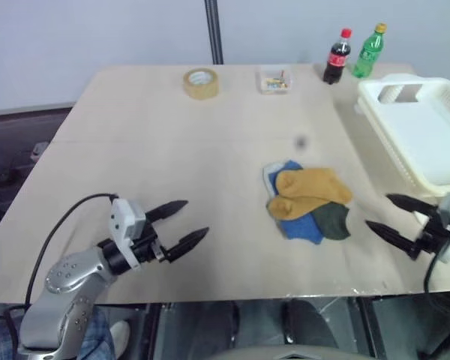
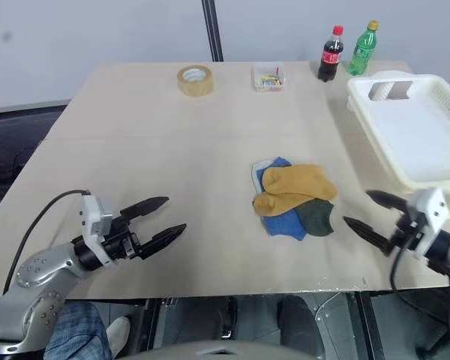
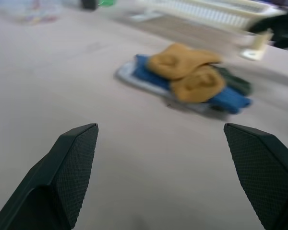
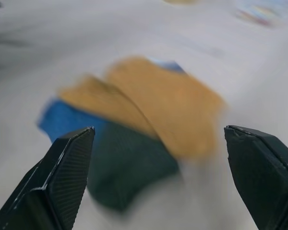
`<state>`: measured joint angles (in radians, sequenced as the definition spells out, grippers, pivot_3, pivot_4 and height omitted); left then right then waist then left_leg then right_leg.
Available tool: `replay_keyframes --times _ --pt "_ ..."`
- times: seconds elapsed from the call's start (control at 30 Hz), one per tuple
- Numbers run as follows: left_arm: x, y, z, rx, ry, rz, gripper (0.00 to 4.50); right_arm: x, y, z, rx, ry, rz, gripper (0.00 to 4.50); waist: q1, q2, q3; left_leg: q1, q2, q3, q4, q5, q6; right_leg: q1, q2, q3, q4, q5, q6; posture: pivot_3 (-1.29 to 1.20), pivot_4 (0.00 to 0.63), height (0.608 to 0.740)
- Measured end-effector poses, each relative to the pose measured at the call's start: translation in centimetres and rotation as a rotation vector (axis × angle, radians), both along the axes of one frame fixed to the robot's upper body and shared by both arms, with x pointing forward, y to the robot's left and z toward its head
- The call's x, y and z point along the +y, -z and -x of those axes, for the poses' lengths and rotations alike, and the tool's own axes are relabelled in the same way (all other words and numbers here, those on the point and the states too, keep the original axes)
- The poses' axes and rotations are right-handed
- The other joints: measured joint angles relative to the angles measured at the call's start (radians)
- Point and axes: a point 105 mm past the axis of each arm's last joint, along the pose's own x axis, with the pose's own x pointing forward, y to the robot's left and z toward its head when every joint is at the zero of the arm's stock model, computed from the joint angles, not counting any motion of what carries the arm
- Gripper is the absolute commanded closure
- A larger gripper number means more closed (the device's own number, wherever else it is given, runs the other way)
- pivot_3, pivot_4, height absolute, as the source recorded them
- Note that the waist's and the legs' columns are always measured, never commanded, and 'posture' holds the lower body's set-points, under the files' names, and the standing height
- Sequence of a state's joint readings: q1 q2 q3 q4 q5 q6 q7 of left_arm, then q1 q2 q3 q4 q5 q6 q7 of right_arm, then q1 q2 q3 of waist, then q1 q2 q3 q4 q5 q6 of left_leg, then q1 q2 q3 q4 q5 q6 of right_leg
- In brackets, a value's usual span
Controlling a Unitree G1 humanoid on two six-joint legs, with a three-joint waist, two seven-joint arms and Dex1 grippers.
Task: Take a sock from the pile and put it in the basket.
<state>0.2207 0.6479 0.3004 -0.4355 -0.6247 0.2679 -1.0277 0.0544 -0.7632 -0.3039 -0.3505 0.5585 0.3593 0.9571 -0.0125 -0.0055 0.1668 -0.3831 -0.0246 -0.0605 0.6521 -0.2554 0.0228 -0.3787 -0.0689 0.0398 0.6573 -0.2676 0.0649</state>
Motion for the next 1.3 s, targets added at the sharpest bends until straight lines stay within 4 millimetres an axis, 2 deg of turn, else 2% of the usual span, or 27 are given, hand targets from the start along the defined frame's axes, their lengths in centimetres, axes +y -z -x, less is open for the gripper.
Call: replay_keyframes --times 0.1,0.2,0.37,0.53,0.67,0.77,0.83,0.93,1.0,1.03,1.3 --pt "0.4 -0.4 0.5 -0.015 0.045 0.012 0.00 2.1 -0.8 -1.6 -0.017 -0.041 0.052 0.02 0.004 -0.001 0.001 -0.002 0.000 -0.002 0.000 0.000 0.000 0.000 -0.001 -0.002 -0.002 0.000 0.000 0.00 0.150 0.738" --pt "0.6 -0.5 0.9 -0.017 0.064 0.017 0.00 3.9 -0.5 -3.1 -0.027 -0.066 0.163 0.02 0.005 -0.002 0.001 -0.003 -0.001 -0.003 0.000 0.000 0.000 -0.001 -0.001 -0.004 -0.003 0.000 0.000 0.00 0.150 0.738" --pt "0.7 -0.4 1.1 -0.017 0.077 0.012 0.00 6.6 -0.9 -5.5 -0.056 -0.095 0.209 0.02 -0.001 -0.002 0.001 -0.004 -0.001 -0.003 0.000 0.000 0.000 -0.003 -0.001 -0.003 -0.003 0.000 0.000 0.00 0.150 0.738" --pt "0.5 -0.3 1.1 -0.030 0.077 -0.002 0.00 7.8 0.1 -7.6 -0.019 -0.085 0.252 0.02 0.002 -0.002 0.001 -0.011 -0.002 -0.004 0.000 0.000 0.000 -0.010 -0.001 -0.004 -0.001 0.001 0.000 0.00 0.150 0.738" --pt "0.3 -0.1 1.0 -0.033 0.076 -0.004 0.00 7.4 1.3 -8.6 0.021 -0.053 0.292 0.02 0.001 -0.002 0.001 -0.016 -0.002 -0.003 0.000 0.000 0.000 -0.016 -0.001 -0.003 0.001 0.001 0.000 0.00 0.150 0.738" --pt "0.4 0.0 1.0 -0.029 0.062 -0.001 0.00 7.3 1.9 -8.7 0.042 -0.049 0.295 0.87 -0.001 -0.002 0.001 -0.016 -0.002 -0.003 0.000 0.000 0.000 -0.016 -0.001 -0.003 0.001 0.001 0.000 0.00 0.150 0.738" --pt "0.4 0.1 1.1 -0.026 0.053 -0.001 0.00 7.5 1.9 -8.7 0.044 -0.057 0.293 1.96 -0.003 -0.002 0.001 -0.016 -0.002 -0.003 0.000 0.000 0.000 -0.016 -0.001 -0.002 0.001 0.001 0.000 0.00 0.150 0.738" --pt "0.5 0.4 1.3 -0.016 0.047 0.001 0.00 7.5 1.9 -8.6 0.045 -0.062 0.293 3.17 -0.002 -0.002 0.001 -0.016 -0.002 -0.002 0.000 0.000 0.000 -0.016 -0.001 -0.002 0.001 0.001 0.000 0.00 0.150 0.738" --pt "0.5 0.4 1.3 -0.018 0.045 0.002 0.00 7.6 1.9 -8.6 0.043 -0.067 0.293 4.17 -0.002 -0.002 0.001 -0.016 -0.002 -0.003 0.000 0.000 0.000 -0.016 -0.001 -0.003 0.002 0.001 0.000 0.00 0.150 0.738" --pt "0.5 0.4 1.3 -0.021 0.045 0.002 0.00 7.7 1.9 -8.6 0.041 -0.069 0.291 4.46 -0.002 -0.002 0.001 -0.016 -0.002 -0.003 0.000 0.000 0.000 -0.016 -0.001 -0.002 0.002 0.001 0.000 0.00 0.150 0.738" --pt "0.5 0.4 1.3 -0.025 0.041 0.002 0.00 8.1 1.7 -8.4 0.032 -0.082 0.287 4.46 -0.002 -0.002 0.001 -0.016 -0.002 -0.003 0.000 0.000 0.000 -0.016 0.000 -0.002 0.002 0.001 0.000 0.00 0.150 0.738"
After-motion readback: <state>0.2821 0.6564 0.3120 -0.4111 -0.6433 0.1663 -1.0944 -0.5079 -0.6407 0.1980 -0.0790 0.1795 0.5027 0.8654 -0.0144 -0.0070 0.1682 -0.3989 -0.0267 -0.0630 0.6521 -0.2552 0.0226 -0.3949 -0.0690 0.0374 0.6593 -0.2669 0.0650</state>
